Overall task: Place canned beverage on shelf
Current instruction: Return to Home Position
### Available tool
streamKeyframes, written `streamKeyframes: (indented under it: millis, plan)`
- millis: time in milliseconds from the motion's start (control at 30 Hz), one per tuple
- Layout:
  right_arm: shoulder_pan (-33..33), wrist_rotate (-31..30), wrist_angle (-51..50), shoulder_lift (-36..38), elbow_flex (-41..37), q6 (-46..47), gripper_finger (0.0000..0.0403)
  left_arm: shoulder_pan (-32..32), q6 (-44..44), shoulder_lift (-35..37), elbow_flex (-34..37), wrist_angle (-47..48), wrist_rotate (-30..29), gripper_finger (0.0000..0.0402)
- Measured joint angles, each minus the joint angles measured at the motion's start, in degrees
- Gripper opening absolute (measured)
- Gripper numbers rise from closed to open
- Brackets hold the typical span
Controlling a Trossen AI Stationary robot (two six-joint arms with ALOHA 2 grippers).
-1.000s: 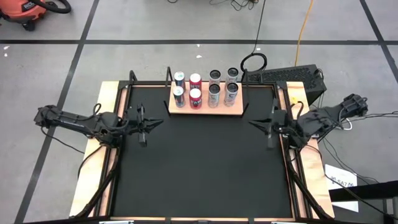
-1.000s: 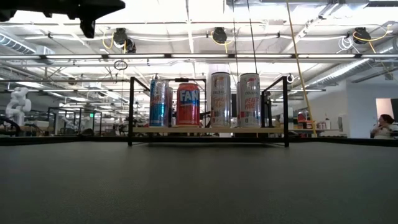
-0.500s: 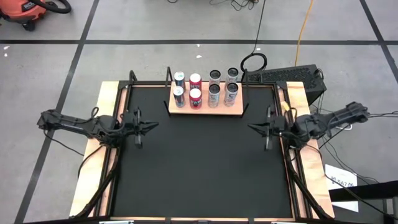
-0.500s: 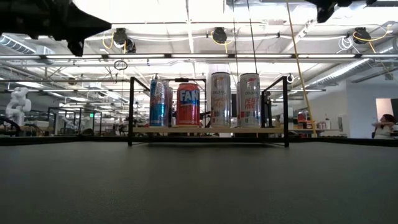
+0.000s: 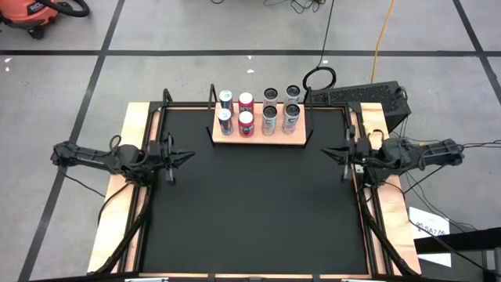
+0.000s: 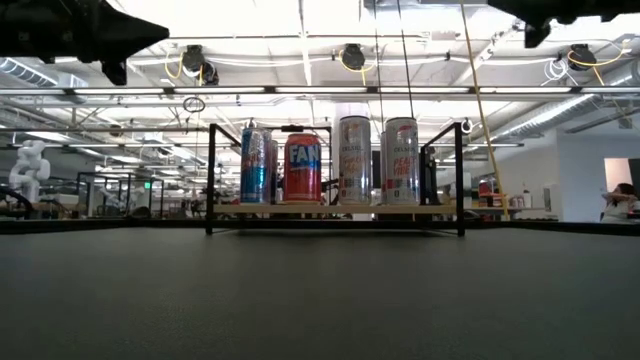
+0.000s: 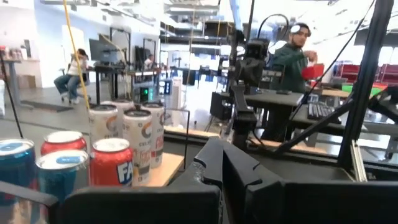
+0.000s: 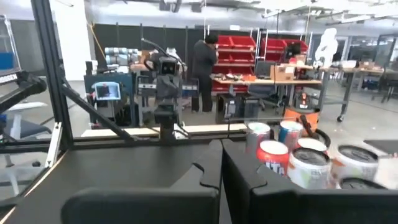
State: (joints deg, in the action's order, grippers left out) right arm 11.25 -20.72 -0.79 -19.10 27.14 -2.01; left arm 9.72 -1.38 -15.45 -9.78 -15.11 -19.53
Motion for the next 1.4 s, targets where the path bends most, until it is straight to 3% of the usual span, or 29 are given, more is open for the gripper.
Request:
streamKeyframes:
  millis: [200, 367, 633, 900, 1167, 1400]
  plan:
    - [-0.4, 0.3, -8.0, 4.9, 0.0, 6.6, 0.0, 0.0, 2.0, 5.4, 0.0, 5.7, -0.5, 0.0]
    - [-0.5, 1.6, 0.2, 3.5, -4.8, 5.9, 0.0, 0.0, 2.0, 6.2, 0.2, 8.8, -0.5, 0.0]
    - [-4.9, 4.2, 13.1, 3.8, -15.3, 9.7, 0.0, -3.6, -1.7, 6.2, 4.7, 4.7, -2.0, 0.0]
    - [-11.2, 16.0, 10.1, 4.9, -15.7, 12.6, 0.0, -4.5, -5.2, 6.2, 4.7, 9.3, 2.3, 0.0]
    - [-14.4, 18.3, 8.9, 5.9, -15.7, 12.5, 0.0, -4.5, -1.3, 7.4, 4.7, 9.8, -1.3, 0.0]
    - [-16.6, 20.7, 0.5, 14.2, -15.7, 12.5, 0.0, -4.5, 0.7, 14.9, 4.7, 11.3, -1.3, 0.0]
